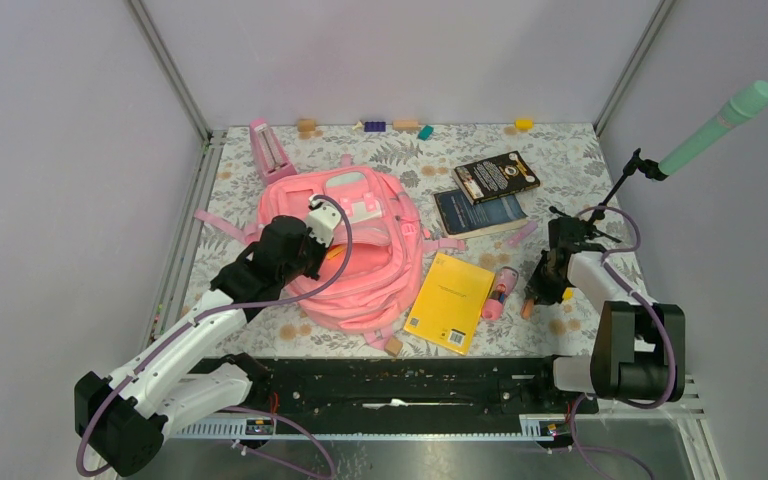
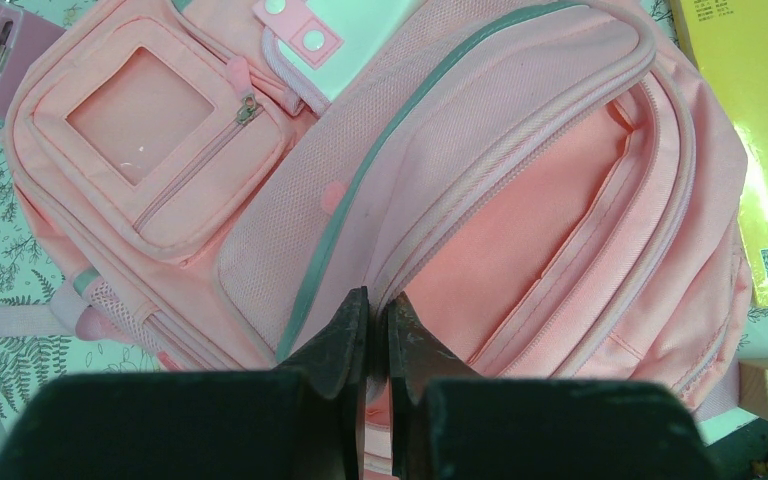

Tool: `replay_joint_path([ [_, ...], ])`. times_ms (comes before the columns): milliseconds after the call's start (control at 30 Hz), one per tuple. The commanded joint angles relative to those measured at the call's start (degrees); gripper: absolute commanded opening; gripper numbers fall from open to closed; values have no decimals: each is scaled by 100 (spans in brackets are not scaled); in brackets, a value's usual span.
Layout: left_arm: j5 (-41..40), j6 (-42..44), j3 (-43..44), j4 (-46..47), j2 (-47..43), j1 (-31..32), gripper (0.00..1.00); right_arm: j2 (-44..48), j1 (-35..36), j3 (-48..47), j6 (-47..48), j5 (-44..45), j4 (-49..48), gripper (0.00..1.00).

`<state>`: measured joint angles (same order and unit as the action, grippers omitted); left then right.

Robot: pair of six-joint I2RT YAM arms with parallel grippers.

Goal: Pack the student bag
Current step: Pick up the stationery from the center of the board, then place the stationery in the student bag.

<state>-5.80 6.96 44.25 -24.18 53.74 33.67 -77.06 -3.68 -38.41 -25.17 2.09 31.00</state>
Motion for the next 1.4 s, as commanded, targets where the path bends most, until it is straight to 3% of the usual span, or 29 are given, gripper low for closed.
replay_joint_path([
  [0, -44, -151, 321, 248, -144, -1, 0, 329, 61, -50, 33, 100, 91, 12],
  [133, -44, -151, 321, 248, -135, -3, 0, 520, 61, 13, -4, 136, 66, 4],
  [600, -44, -151, 330, 248, -141, -5, 0, 1785, 326, 144, -182, -376, 528, 0],
  [867, 22, -176, 339, 248, -127, -1, 0, 2417, 1825, -281, -836, -658, 1073, 0],
  [1200, 66, -178, 330, 266, -109, -1, 0, 1262, 4181, -1024, -2469, -1045, -548, 0],
  [1367, 96, -199, 347, 265, -101, -1, 0, 458, 4835, -1632, -2977, -1103, -1482, 0],
])
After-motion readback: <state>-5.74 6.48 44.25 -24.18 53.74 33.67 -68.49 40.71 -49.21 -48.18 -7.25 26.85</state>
